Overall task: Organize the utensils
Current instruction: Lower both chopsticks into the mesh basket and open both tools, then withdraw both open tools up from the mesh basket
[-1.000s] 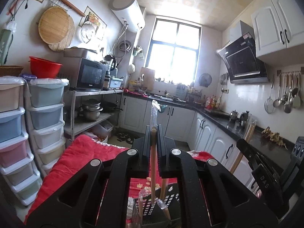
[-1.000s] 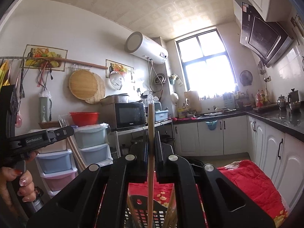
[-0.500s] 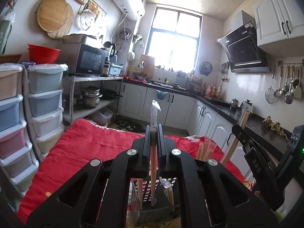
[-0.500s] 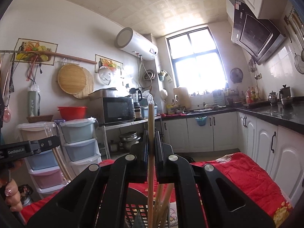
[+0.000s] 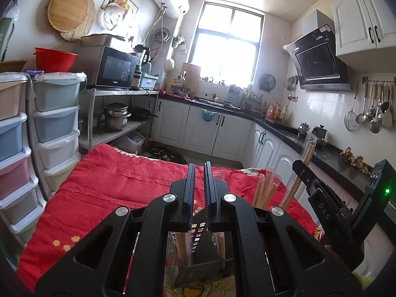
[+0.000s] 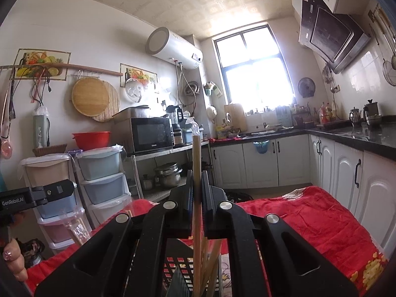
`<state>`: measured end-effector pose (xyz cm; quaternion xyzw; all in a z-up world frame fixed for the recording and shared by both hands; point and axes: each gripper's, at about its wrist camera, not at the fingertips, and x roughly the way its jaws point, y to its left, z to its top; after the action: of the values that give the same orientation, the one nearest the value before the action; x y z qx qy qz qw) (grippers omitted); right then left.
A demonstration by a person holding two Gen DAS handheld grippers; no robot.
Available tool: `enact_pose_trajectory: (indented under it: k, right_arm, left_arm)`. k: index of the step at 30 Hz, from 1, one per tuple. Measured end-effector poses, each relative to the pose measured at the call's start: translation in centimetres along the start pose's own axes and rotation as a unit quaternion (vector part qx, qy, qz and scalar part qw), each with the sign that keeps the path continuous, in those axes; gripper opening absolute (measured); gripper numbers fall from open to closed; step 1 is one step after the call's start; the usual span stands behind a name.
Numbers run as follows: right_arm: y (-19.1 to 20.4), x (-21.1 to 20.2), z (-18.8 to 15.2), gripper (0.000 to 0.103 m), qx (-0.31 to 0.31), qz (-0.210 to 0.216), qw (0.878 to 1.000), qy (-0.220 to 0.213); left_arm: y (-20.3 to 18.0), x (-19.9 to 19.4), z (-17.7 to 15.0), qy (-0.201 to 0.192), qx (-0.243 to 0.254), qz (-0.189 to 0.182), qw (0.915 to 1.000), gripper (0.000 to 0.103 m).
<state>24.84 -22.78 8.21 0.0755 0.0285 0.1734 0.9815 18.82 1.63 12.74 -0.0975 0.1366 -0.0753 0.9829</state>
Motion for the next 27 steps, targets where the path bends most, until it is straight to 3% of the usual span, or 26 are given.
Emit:
enact_pose_trajectory:
  k: [1, 2, 3, 7, 12, 15, 17, 19, 23, 27]
  right_arm:
    - [-0.1, 0.0, -0.1, 0.017, 0.003, 0.000, 1.000, 0.004]
    - [-0.2, -0.1, -0.1, 0.038, 0.007, 0.000, 1.000, 0.006]
    - [-0.3, -0.3, -0.2, 0.046, 0.014, 0.001, 1.000, 0.005]
    - [-0.6, -0.9, -0.3, 0.050, 0.021, 0.006, 1.000, 0.010]
    - [-0.8, -1.7, -0.2, 0.062, 0.029, 0.005, 0.999, 0.030]
    - [-0.8, -2.0, -0.1, 0.066, 0.031, 0.005, 0.998, 0.058]
    - [-0.7, -2.3, -0.2, 0.068, 0.028, -0.003, 0.997, 0.076]
    - [-0.6, -2.6, -0.4, 0.068, 0.027, -0.003, 0.995, 0.096]
    - [-0.5, -3.3, -0.9, 0.070, 0.028, -0.004, 0.992, 0.126]
    - [-0.2, -4.0, -1.2, 0.070, 0.026, 0.000, 0.989, 0.143]
  left_arm:
    - [0.1, 0.0, -0.1, 0.001, -0.002, -0.001, 1.0000, 0.007]
    - [0.2, 0.0, -0.1, 0.002, -0.005, -0.002, 1.0000, 0.011]
    - [0.3, -0.1, 0.0, 0.002, -0.007, -0.002, 1.0000, 0.013]
    - [0.7, -0.4, 0.0, 0.003, -0.013, -0.004, 0.9999, 0.021]
    - [1.1, -1.0, 0.2, 0.005, -0.026, -0.007, 0.9996, 0.040]
    - [1.3, -1.4, 0.4, 0.011, -0.036, -0.014, 0.9992, 0.053]
    - [1.6, -1.8, 0.3, 0.013, -0.047, -0.024, 0.9985, 0.071]
    - [1.8, -2.2, 0.2, 0.016, -0.053, -0.030, 0.9980, 0.078]
    - [2.3, -3.1, -0.2, 0.016, -0.063, -0.031, 0.9974, 0.090]
    - [2.9, -4.1, -0.7, 0.014, -0.073, -0.032, 0.9968, 0.092]
